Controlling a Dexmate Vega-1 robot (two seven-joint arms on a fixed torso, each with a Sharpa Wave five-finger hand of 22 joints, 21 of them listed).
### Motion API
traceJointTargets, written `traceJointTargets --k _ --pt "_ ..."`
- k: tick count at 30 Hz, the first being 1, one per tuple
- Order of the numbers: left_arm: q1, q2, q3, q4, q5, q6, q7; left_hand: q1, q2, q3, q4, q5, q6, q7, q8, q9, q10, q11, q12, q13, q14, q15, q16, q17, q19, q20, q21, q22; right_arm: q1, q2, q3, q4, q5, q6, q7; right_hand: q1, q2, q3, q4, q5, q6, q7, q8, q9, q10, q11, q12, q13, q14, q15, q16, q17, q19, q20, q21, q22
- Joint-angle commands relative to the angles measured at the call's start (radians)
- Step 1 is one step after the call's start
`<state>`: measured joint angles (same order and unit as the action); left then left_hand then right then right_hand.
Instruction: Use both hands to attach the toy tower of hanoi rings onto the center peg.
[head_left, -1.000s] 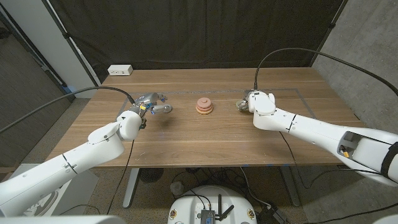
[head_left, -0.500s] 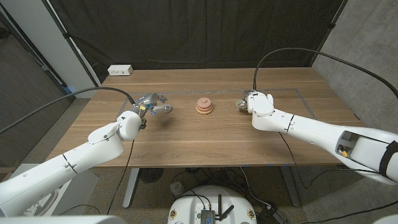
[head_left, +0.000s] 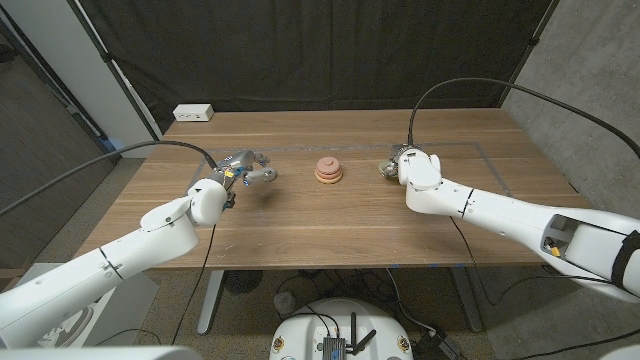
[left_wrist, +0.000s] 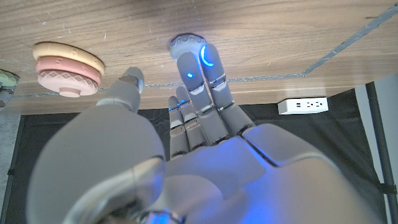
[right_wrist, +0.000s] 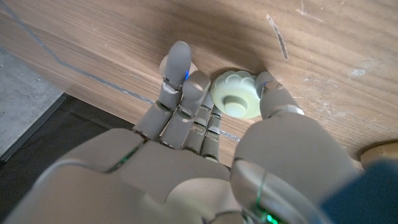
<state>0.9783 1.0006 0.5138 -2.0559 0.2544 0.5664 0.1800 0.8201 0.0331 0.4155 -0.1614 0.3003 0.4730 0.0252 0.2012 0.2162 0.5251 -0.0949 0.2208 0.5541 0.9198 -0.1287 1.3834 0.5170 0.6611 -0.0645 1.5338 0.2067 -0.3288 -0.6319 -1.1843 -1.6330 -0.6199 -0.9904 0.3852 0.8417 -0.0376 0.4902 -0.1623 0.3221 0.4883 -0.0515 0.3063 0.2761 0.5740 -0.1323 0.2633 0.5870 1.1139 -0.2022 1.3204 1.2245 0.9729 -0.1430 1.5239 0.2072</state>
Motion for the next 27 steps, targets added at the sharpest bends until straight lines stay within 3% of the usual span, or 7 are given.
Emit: traceJointTargets --k 1,8,27 --pt "0.009 0.009 -0.013 -0.006 -0.009 -0.005 0.001 0.001 0.009 0.01 -0.002 0.004 0.006 0.005 0.003 0.005 0.004 0.003 0.0 0.005 -0.006 -0.09 -0.001 0.006 -0.01 -0.123 0.006 0.005 -0.028 -0.005 0.038 -0.006 0.037 0.052 -0.081 0.012 0.026 0.014 0.001 0.009 0.065 -0.03 0.018 0.015 0.052 -0.017 0.012 0.013 0.026 -0.019 0.023 0.006 0.026 -0.077 0.011 0.009" --pt "0.01 0.012 -0.016 -0.008 -0.011 -0.004 0.002 -0.001 0.011 0.013 -0.002 0.004 0.01 0.004 0.005 0.006 0.007 0.001 0.0 0.006 -0.008 -0.09 -0.001 0.01 -0.008 -0.124 0.007 0.005 -0.039 -0.011 0.063 -0.02 0.054 0.069 -0.1 0.018 0.039 0.026 0.001 0.017 0.087 -0.023 0.026 0.014 0.084 -0.006 0.014 0.016 0.048 -0.018 0.044 0.007 0.047 -0.078 0.015 0.013" --pt "0.015 0.018 -0.024 -0.013 -0.023 -0.008 0.002 -0.006 0.011 0.021 -0.005 0.005 0.014 0.007 0.004 0.007 0.015 0.004 0.0 0.007 -0.006 -0.09 -0.001 0.01 -0.003 -0.128 0.007 0.003 -0.05 -0.043 0.099 -0.091 0.051 0.072 -0.106 0.017 0.07 0.052 0.005 0.033 0.135 -0.015 0.042 0.01 0.144 -0.005 -0.001 -0.001 0.089 -0.017 0.088 0.007 0.084 -0.077 0.015 0.021"
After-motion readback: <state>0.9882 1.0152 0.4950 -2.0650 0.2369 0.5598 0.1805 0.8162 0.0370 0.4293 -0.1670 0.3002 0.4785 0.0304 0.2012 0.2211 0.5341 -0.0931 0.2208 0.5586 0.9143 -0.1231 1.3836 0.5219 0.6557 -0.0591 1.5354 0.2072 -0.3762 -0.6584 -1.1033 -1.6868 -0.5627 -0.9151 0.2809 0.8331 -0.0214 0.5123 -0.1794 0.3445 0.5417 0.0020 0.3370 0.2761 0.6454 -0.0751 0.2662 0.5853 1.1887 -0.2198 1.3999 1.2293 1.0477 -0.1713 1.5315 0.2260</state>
